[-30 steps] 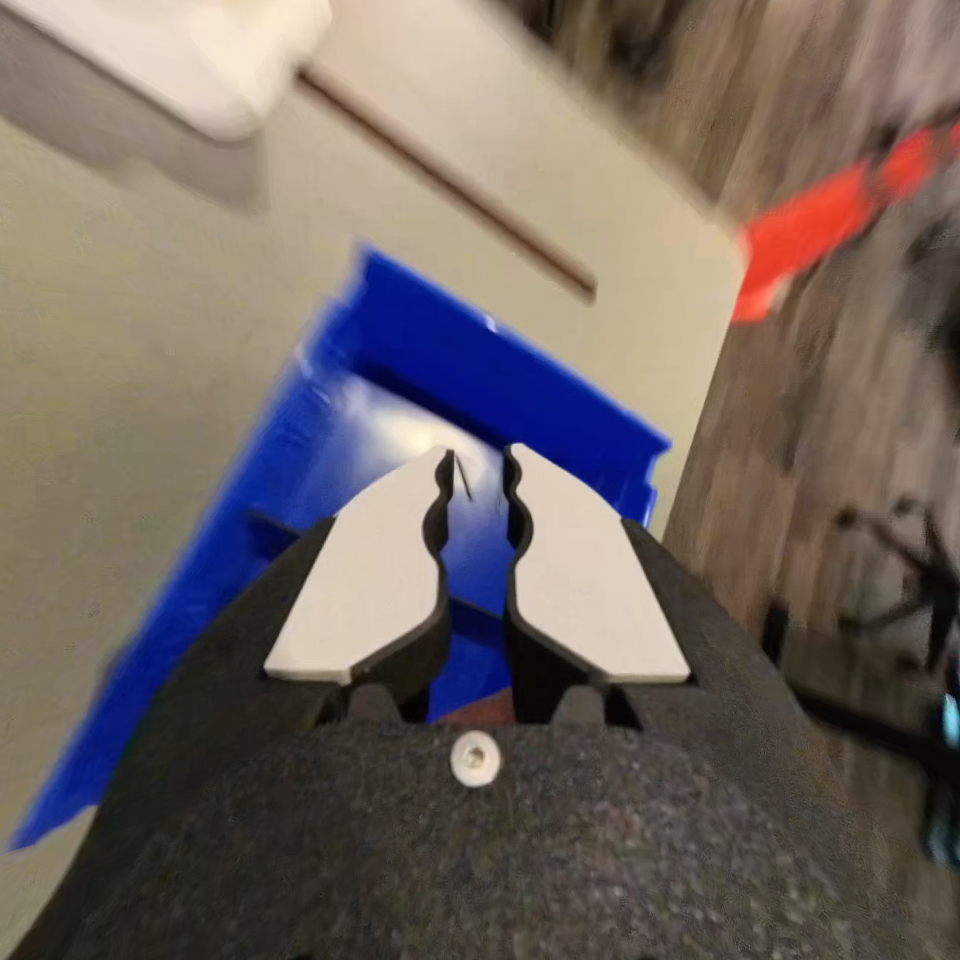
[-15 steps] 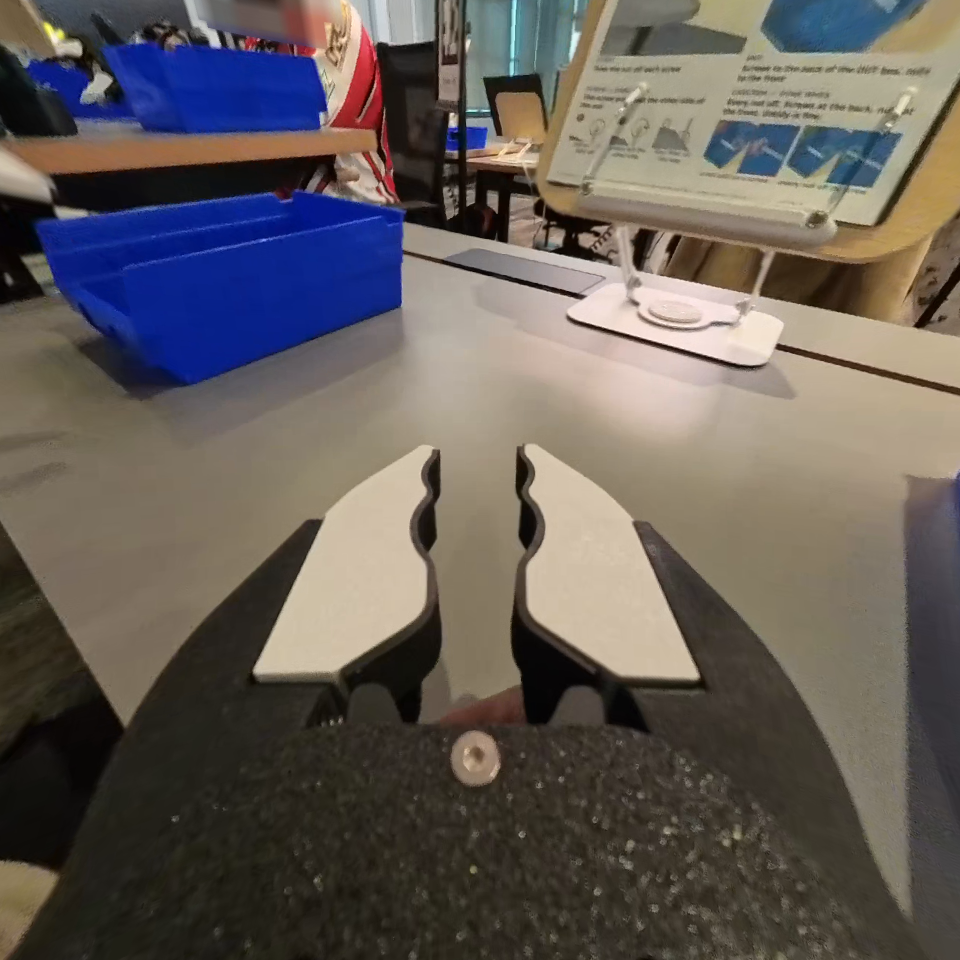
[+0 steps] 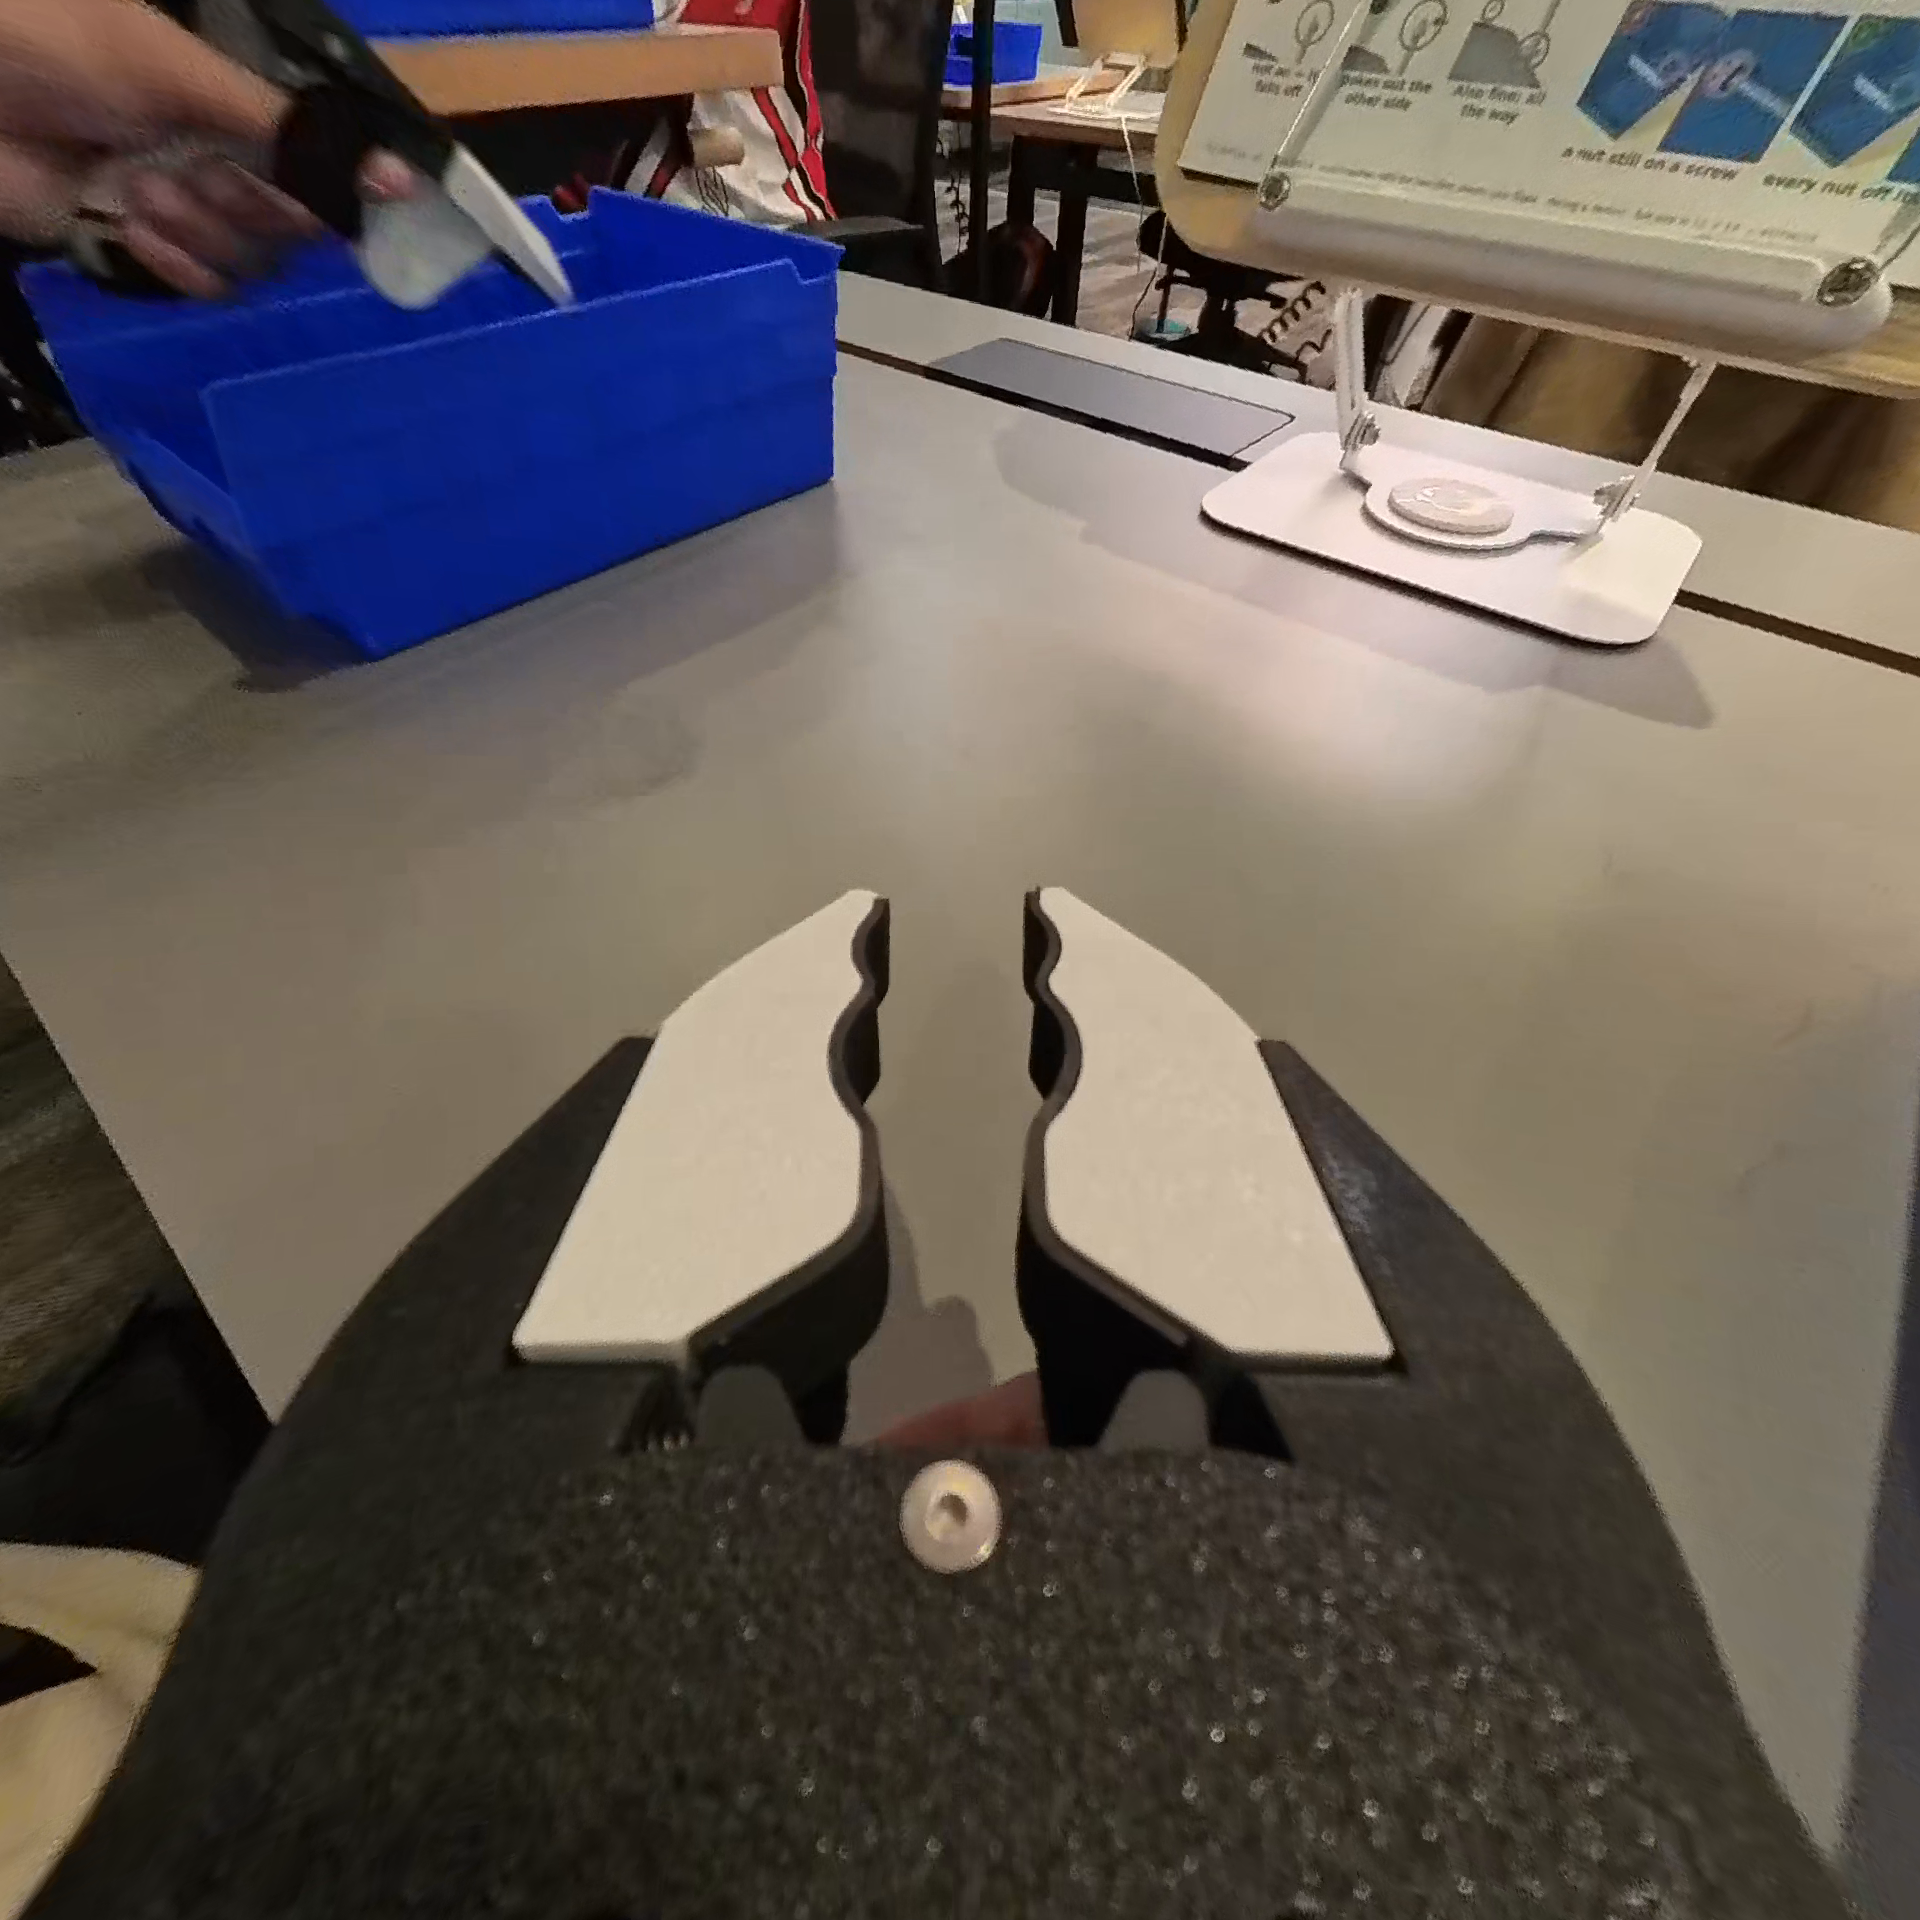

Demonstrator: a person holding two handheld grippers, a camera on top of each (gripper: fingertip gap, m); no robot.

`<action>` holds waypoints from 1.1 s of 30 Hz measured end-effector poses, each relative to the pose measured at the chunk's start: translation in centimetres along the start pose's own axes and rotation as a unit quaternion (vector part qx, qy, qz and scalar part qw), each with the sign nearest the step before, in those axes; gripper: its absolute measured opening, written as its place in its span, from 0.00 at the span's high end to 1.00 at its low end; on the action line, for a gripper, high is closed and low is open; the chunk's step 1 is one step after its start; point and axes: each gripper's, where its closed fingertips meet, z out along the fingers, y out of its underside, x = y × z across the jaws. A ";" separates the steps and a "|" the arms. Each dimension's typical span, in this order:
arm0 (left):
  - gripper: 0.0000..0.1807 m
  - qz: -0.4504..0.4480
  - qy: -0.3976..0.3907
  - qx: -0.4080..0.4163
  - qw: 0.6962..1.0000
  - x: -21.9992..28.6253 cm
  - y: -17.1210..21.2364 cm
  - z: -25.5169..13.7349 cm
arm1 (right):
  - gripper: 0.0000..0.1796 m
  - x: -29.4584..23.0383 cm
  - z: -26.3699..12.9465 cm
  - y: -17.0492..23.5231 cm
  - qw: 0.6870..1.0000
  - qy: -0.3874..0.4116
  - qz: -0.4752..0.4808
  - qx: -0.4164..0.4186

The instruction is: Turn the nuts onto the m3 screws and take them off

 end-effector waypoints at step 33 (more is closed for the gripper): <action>0.72 0.224 0.106 -0.052 0.967 2.3 3.2 5.1 | 0.88 0.1 2.0 -0.3 0.999 -0.005 -0.001 -0.034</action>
